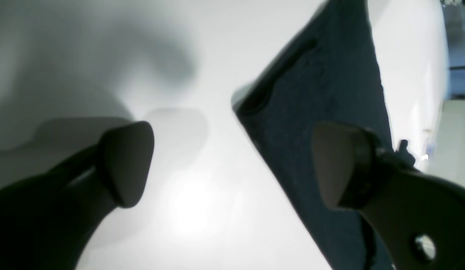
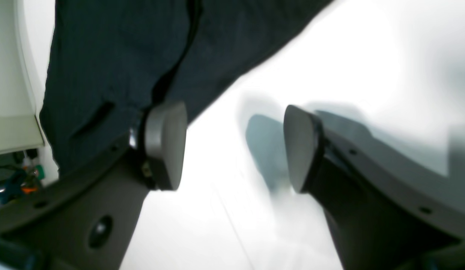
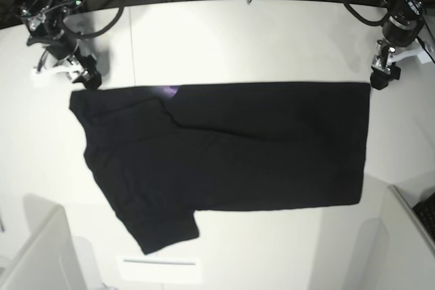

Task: Fold the T-shirt properly
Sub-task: 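Lay the folded edge down and drag it back with both grippers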

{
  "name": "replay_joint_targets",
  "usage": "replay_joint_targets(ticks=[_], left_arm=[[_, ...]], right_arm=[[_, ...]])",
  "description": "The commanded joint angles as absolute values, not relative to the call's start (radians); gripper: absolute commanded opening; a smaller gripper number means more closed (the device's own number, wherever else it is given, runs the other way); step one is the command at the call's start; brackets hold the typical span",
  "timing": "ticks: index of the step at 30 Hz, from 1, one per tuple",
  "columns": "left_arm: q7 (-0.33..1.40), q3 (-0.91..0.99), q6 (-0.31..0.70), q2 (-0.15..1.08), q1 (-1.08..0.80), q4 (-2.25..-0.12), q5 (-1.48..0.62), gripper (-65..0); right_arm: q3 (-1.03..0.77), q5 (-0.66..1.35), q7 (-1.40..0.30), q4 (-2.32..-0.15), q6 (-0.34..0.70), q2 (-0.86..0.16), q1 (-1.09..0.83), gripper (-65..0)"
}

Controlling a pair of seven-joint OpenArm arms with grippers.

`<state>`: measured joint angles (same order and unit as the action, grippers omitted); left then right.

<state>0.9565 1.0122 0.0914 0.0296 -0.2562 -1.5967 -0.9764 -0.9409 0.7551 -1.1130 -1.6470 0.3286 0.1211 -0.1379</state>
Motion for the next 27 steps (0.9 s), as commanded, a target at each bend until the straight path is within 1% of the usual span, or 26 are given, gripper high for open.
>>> replay_joint_targets(ticks=[1, 7, 12, 14, 17, 21, 24, 27], left_arm=[[0.941, 1.017, 0.102, 0.058, -0.237, -1.600, -0.997, 0.0], [0.941, 0.920, 0.102, 0.053, -0.157, -1.569, -0.828, 0.0], [0.943, 0.914, 0.102, 0.051, -0.105, -1.529, -0.825, 0.0], [0.946, 0.914, 0.102, 0.051, -0.087, -1.501, -0.822, -0.2], [0.944, 0.914, 0.102, 0.053, -0.074, -1.472, -0.819, -8.6], [0.943, 0.911, 0.102, 0.053, -0.070, -1.454, -0.819, -19.6], [0.943, 0.854, 0.102, 0.058, -0.070, -1.454, -0.817, -27.6], [0.941, 0.834, 0.102, 0.058, -0.070, -1.452, -0.817, -42.1]], right_arm=[[-0.941, 0.774, -1.098, -1.646, 0.334, 0.111, -0.133, -27.3], [-0.940, 0.774, -1.015, -1.558, 0.332, 0.111, -0.128, -27.3], [-0.940, 0.774, -0.951, -1.483, 0.331, 0.096, -0.097, -27.3], [-0.941, 0.774, -0.931, -1.454, 0.321, 0.074, -0.076, -27.3], [-0.941, 0.774, -0.923, -1.389, 0.278, 0.050, -0.042, -27.3], [-0.947, 0.774, -0.921, -1.325, 0.274, 0.031, -0.016, -27.3], [-0.940, 0.774, -0.892, -1.314, 0.274, 0.031, -0.013, -27.3], [-0.905, 0.773, -0.880, -1.313, 0.272, 0.031, -0.013, -27.9]])
